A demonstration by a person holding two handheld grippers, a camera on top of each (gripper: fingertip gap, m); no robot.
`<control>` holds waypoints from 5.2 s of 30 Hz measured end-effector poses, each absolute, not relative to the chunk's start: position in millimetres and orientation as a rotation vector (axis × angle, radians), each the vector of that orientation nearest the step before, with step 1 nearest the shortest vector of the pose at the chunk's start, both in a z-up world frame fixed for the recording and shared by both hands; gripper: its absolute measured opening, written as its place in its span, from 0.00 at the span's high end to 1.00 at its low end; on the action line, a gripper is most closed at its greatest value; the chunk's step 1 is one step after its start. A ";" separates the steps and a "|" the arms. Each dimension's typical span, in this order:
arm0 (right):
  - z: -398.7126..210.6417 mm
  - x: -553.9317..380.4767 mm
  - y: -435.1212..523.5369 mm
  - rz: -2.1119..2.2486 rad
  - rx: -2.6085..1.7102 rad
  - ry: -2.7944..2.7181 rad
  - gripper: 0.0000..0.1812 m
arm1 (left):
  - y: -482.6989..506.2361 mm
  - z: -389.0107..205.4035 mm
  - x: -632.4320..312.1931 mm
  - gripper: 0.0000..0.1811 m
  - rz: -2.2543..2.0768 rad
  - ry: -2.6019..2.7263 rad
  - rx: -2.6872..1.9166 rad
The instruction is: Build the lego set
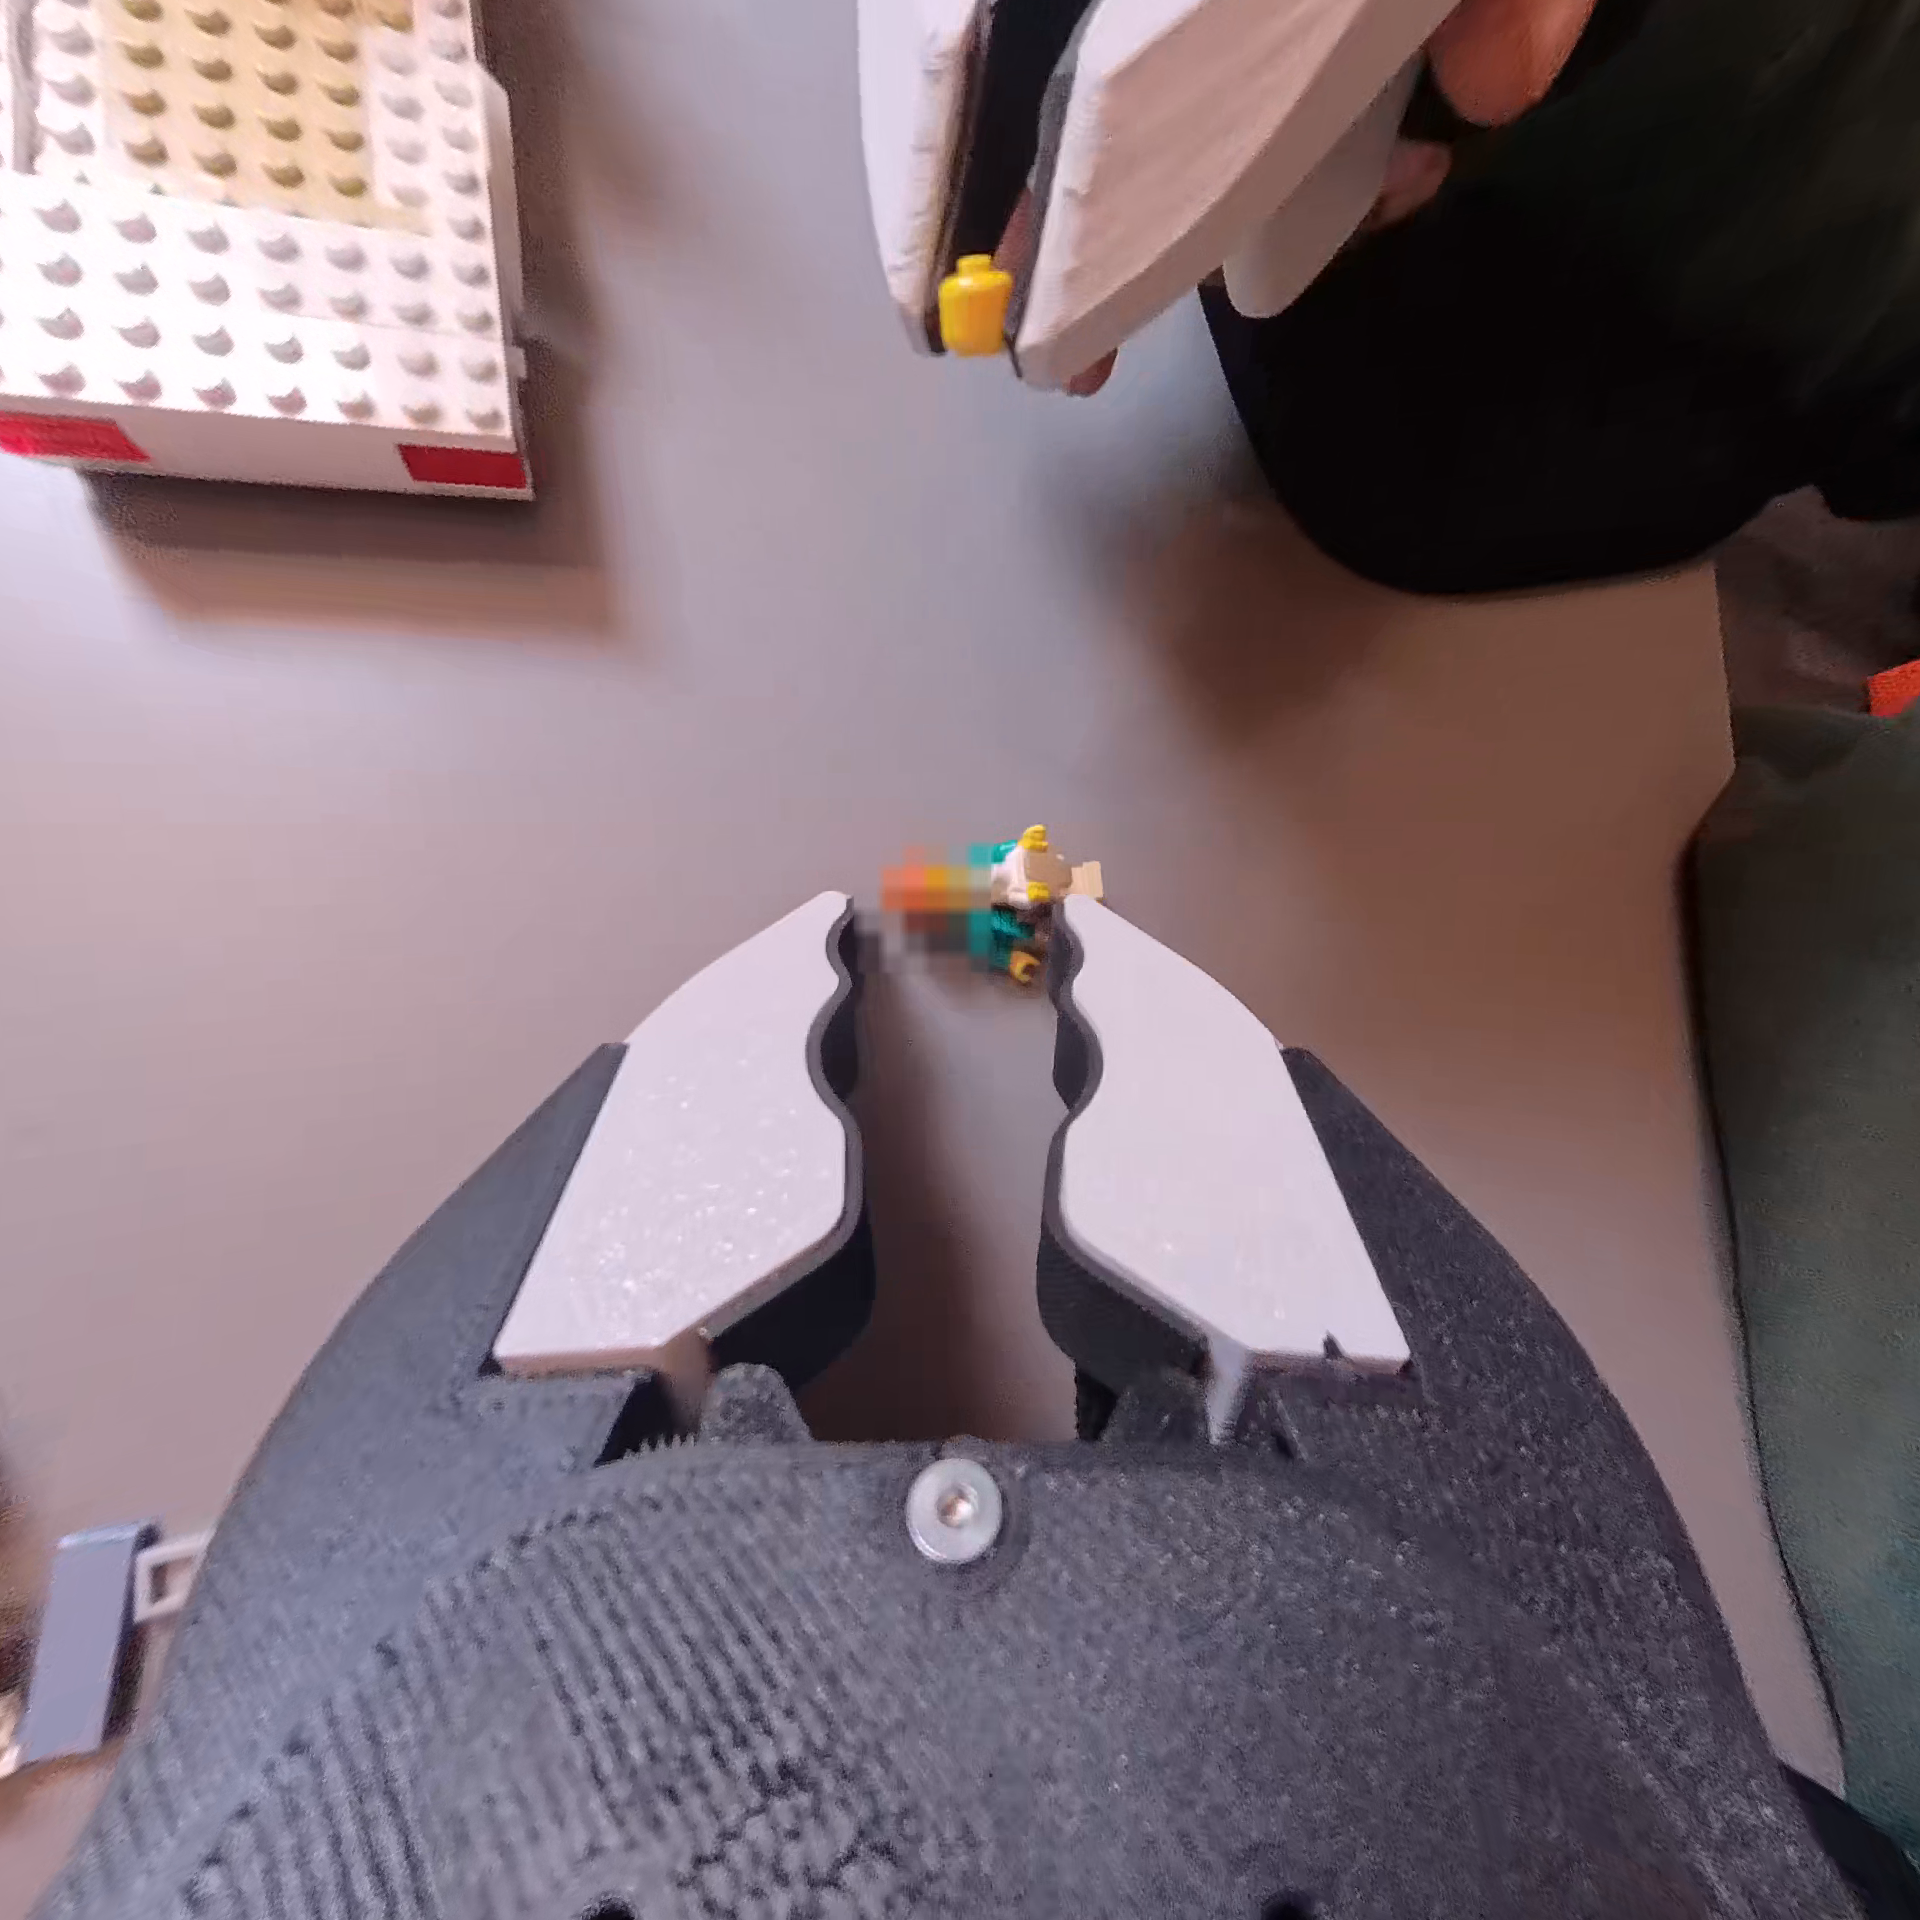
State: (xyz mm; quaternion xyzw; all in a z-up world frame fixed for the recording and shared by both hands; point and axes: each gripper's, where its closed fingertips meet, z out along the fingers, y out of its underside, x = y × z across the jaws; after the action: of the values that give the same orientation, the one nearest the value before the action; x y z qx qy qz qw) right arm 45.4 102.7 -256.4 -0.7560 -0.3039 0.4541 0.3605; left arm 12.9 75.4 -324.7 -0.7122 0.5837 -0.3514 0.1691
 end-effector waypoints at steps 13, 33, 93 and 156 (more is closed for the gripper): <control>-248.0 49.0 99.4 1.162 -1.918 -0.792 0.96 | 52.3 -324.1 12.6 0.80 -0.860 1.767 -1.981; -257.4 45.3 94.5 1.143 -1.956 -0.849 0.96 | 83.0 -304.4 -42.0 0.93 -0.214 2.103 -1.764; -301.6 34.4 82.4 0.793 -2.073 -1.138 0.96 | 67.8 -319.9 17.3 0.77 -0.772 1.804 -1.916; -241.7 21.0 61.8 1.240 -1.811 -1.148 0.96 | 57.4 -258.6 28.8 0.86 -1.329 1.456 -1.561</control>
State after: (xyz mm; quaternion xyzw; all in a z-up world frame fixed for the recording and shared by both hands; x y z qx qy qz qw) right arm 21.0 61.8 -241.7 -0.6911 -0.4382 0.4731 0.3263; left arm 28.8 57.4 -258.6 -0.5905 0.5508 -0.5028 0.3083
